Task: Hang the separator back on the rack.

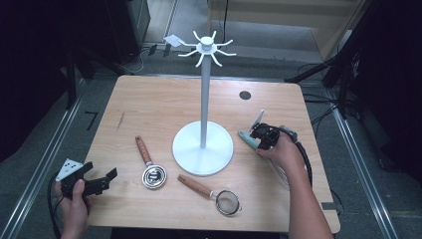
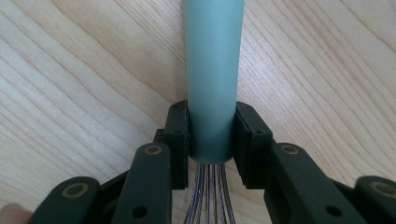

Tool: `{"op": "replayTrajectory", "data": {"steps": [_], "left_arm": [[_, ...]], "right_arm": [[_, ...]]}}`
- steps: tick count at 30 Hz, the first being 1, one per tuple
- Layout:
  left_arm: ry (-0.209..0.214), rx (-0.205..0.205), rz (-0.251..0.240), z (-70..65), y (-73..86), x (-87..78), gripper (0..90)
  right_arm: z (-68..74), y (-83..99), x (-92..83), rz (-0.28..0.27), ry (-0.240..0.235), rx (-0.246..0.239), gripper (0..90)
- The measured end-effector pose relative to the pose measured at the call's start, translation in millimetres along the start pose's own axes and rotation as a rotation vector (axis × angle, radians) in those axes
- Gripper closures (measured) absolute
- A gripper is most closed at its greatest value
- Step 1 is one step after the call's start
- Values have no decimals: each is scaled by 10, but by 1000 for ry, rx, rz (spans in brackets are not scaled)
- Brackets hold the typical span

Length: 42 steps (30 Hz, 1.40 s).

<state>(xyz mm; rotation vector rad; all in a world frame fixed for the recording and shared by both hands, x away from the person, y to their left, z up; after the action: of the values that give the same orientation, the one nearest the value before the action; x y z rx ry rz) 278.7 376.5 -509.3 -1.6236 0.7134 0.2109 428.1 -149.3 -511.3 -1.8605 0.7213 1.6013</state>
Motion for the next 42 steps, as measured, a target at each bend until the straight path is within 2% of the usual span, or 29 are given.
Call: {"op": "replayTrajectory", "data": {"steps": [4,5,8,11,16,17,18,19,20,23,26,27,28,31,35,36,37,39,41,42], "left_arm": [[-2,3,2,0,0,3,0],[-1,1,1,0,1,0,0],[2,2,2,-3,3,-3,0],[3,0,2,-2,3,-5,0],[1,0,3,-2,3,-2,0],[4,0,2,-2,4,-5,0],[4,0,2,-2,4,-5,0],[4,-1,2,-1,4,-3,0],[4,-1,2,-1,4,-3,0],[0,-3,4,2,0,5,0],[1,-3,3,3,0,3,0],[0,-2,2,1,0,3,0],[0,-2,2,1,0,3,0],[0,0,2,0,1,1,0],[1,0,2,1,0,1,0],[1,0,2,1,0,1,0],[1,1,3,2,0,1,0],[1,0,3,2,1,1,0],[0,0,2,0,1,2,0],[0,0,2,0,1,2,0]], "right_arm": [[-15,-3,4,15,-31,22,708],[-44,-3,12,21,-63,37,707],[-56,-1,15,23,-85,51,706],[-48,-5,14,26,-82,42,708],[-36,10,6,8,-61,63,709],[-54,23,-3,-23,-79,94,710],[-54,23,-3,-23,-79,94,710],[-81,47,-33,-51,-91,115,710],[-81,47,-33,-51,-91,115,710],[-138,83,-154,-125,-91,162,710],[-148,98,-209,-155,-79,159,710],[-137,110,-261,-183,-64,169,710],[-137,110,-261,-183,-64,169,710],[-96,133,-362,-262,-96,199,710],[-55,158,-461,-337,-116,199,711],[-55,158,-461,-337,-116,199,711],[-37,171,-514,-377,-127,195,710],[-21,184,-567,-408,-135,202,710],[-1,197,-637,-465,-150,203,711],[-1,197,-637,-465,-150,203,711]]}}
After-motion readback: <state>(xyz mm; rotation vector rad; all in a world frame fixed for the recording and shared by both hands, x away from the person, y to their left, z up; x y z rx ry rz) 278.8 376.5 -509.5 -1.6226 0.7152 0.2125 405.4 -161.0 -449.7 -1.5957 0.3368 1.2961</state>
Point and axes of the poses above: each handheld gripper's, and its own axes: x roughly forward along the jaws, y roughly out of its underside, z roughly to its left, the point moved 5 cm from there along x, roughly forward along the jaws, and after that the axes turned 2 degrees about y, right-handed, at the moved point
